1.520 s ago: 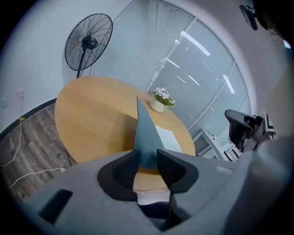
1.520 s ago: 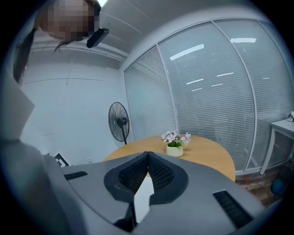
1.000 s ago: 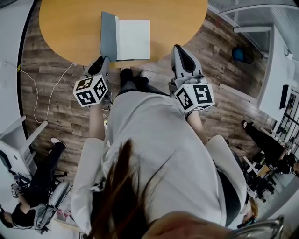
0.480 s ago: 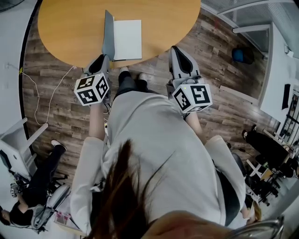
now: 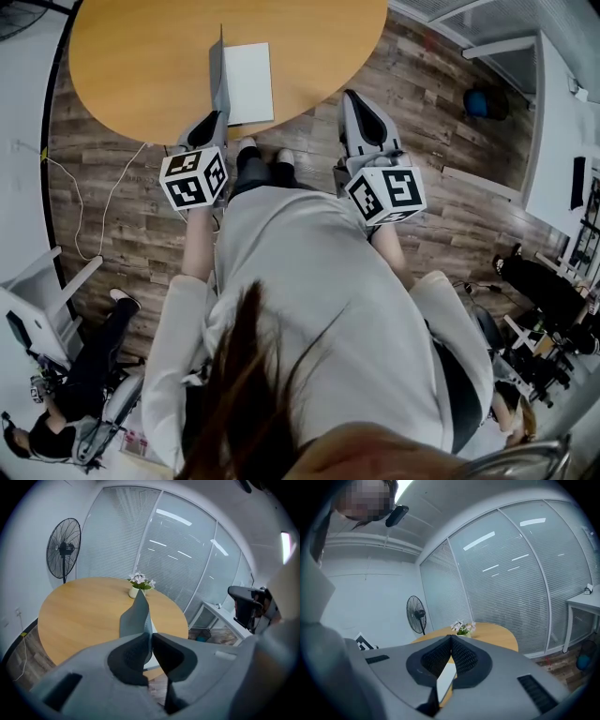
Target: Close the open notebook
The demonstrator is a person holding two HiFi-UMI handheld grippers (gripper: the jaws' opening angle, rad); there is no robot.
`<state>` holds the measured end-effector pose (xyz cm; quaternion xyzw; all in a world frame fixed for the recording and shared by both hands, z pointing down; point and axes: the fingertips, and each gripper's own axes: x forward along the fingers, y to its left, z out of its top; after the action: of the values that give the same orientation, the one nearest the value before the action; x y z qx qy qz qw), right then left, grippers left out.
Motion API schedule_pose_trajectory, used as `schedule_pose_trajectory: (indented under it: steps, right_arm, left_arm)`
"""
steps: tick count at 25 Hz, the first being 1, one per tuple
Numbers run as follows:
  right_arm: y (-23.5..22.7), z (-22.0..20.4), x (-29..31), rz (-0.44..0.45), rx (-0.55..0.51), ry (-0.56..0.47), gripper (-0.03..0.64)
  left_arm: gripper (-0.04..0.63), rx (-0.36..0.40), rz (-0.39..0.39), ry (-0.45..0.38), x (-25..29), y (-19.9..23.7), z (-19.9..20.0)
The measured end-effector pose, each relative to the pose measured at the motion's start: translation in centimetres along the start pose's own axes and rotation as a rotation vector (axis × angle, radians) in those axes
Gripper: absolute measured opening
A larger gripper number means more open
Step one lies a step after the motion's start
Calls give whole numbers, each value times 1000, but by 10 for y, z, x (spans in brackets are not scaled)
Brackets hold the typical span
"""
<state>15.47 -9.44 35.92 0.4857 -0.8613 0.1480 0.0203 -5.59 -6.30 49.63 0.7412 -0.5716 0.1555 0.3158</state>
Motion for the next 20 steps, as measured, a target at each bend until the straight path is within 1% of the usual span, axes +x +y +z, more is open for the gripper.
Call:
schedule_pose_trajectory:
  steps: [6, 11, 20]
  right_arm:
    - [-4, -4, 4, -3, 16, 11, 3]
    - [-5, -7, -1, -12, 25, 14, 3]
    - [-5, -15, -6, -32, 33, 23, 3]
  left_arm:
    - [41, 58, -5, 30, 15, -12, -1]
    - [40, 83, -20, 57, 25, -23, -9]
    - [40, 202, -60, 146, 55, -43, -34]
